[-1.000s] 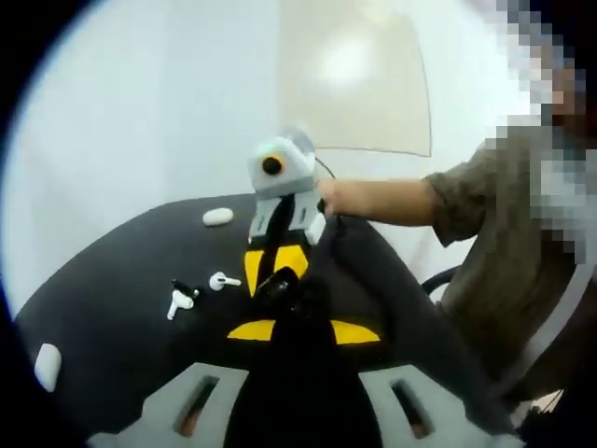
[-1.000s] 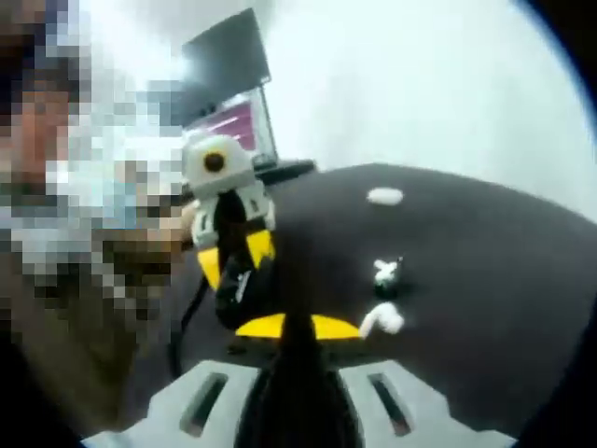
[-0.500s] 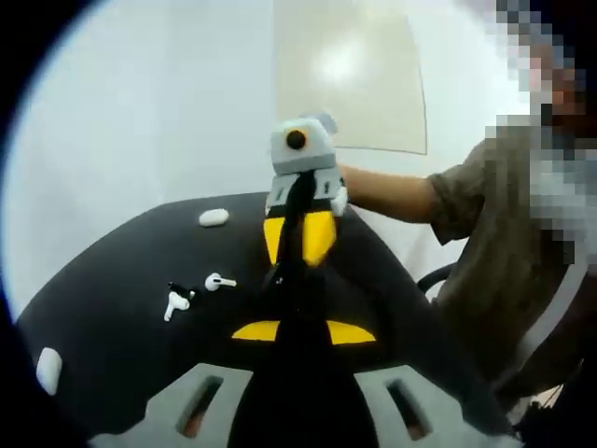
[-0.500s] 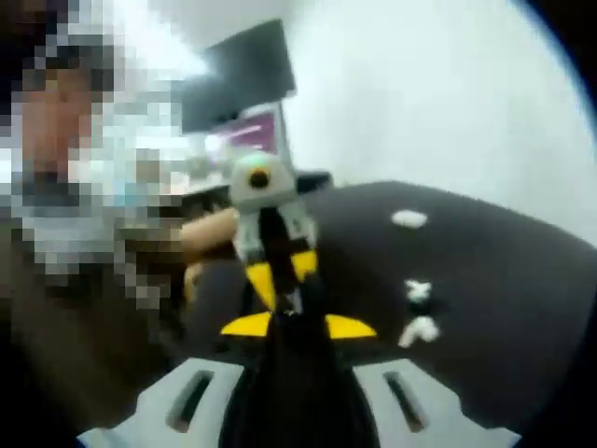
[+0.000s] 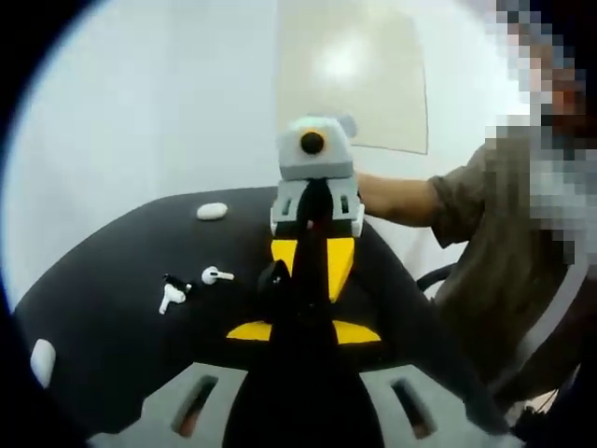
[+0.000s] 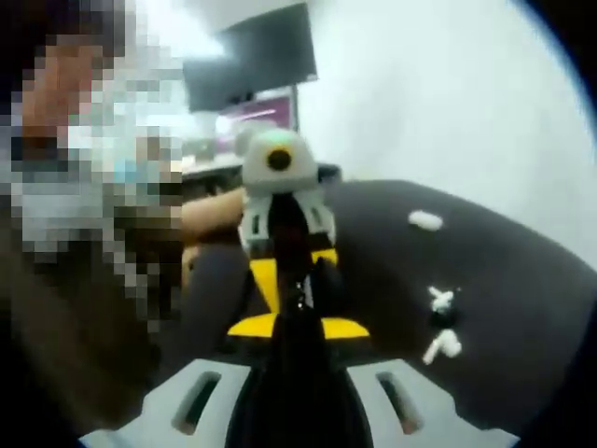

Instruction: Pick up three earphones and place each one into its charging case using tactile feedback, ensure that each earphone is properly inserted and securely positioned inside the case.

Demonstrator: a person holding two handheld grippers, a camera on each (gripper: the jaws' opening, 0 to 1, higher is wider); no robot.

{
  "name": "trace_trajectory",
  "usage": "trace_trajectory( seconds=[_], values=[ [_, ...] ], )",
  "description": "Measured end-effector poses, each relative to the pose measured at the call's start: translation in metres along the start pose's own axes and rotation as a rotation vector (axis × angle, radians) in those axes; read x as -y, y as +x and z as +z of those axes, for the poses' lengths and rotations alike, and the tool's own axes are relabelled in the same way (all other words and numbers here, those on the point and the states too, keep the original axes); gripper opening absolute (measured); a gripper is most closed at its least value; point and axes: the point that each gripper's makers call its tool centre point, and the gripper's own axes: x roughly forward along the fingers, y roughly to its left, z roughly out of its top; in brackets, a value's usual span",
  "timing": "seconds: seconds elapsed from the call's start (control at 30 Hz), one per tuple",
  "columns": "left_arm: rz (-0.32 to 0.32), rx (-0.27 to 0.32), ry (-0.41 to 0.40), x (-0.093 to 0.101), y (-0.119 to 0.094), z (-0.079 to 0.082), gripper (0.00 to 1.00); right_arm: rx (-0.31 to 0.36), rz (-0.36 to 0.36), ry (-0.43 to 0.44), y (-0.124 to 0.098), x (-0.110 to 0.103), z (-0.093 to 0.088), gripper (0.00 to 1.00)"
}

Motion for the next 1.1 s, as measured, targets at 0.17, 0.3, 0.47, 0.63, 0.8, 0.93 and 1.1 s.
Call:
trace_trajectory(
  seconds=[0.17, 0.3, 0.47, 0.63, 0.8, 0.93, 1.1],
  values=[
    [-0.018, -0.001, -0.007, 0.004, 0.0, 0.0, 0.15, -0.043, -0.011, -0.077, 0.003, -0.001, -0.004, 0.17],
    [-0.04, -0.009, -0.022, 0.008, -0.002, -0.001, 0.15, 0.024, -0.012, -0.056, -0.021, 0.006, 0.011, 0.17],
    [-0.044, -0.014, -0.022, 0.01, -0.003, -0.004, 0.15, 0.084, -0.076, 0.071, -0.056, 0.047, 0.028, 0.17],
    [-0.048, -0.015, -0.035, 0.01, -0.003, -0.006, 0.15, -0.039, -0.047, 0.118, -0.044, 0.066, -0.002, 0.17],
    [-0.046, -0.025, -0.026, 0.008, -0.004, -0.009, 0.15, -0.043, 0.014, 0.135, -0.022, 0.06, -0.012, 0.17],
    [-0.039, -0.036, -0.017, 0.007, -0.005, -0.011, 0.15, -0.039, 0.038, 0.173, -0.016, 0.051, -0.012, 0.19],
    [-0.031, -0.051, 0.004, 0.01, -0.004, -0.013, 0.15, -0.062, 0.028, 0.114, -0.018, 0.035, -0.015, 0.2]
  ],
)
